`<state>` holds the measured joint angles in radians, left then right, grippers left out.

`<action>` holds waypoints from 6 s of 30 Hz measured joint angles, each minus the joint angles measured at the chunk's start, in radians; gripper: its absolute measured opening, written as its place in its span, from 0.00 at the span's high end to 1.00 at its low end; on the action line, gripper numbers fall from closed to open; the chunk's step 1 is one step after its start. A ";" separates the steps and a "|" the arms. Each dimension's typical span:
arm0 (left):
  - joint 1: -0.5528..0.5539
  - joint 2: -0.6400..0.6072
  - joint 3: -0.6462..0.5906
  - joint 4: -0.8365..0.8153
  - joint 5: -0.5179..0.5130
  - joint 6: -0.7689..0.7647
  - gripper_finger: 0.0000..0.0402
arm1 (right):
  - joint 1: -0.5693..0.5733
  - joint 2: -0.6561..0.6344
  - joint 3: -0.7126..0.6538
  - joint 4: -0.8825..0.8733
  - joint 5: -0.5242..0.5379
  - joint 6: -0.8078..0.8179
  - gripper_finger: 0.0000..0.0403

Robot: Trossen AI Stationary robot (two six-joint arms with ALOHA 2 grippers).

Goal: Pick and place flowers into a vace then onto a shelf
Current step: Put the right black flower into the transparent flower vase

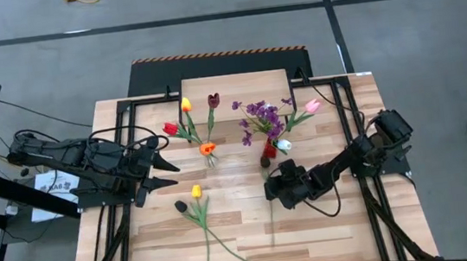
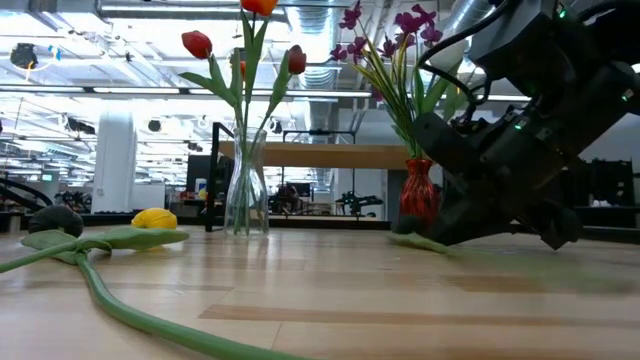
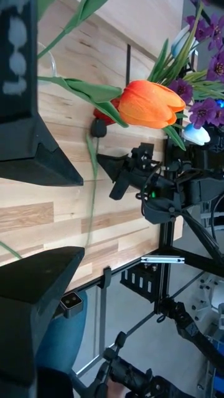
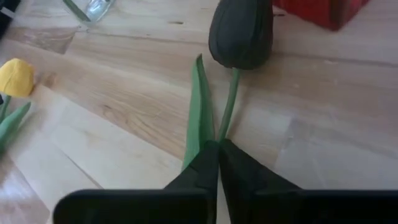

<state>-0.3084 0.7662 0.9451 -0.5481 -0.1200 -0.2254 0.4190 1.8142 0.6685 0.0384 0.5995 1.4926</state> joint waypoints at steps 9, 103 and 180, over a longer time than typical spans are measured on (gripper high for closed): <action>0.000 0.001 0.000 0.000 0.000 -0.009 0.61 | 0.057 0.000 -0.001 -0.011 -0.003 0.018 1.00; 0.084 0.347 0.000 0.864 0.242 0.160 0.61 | 0.063 -0.044 1.195 -0.442 0.103 -1.478 1.00; 0.055 0.248 0.454 0.047 -0.574 0.358 1.00 | 0.169 -0.041 1.195 -0.781 0.045 -1.179 0.61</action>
<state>-0.2535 1.0138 1.3987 -0.5007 -0.6937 0.1329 0.5883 1.7729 1.8633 -0.7427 0.6442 0.3132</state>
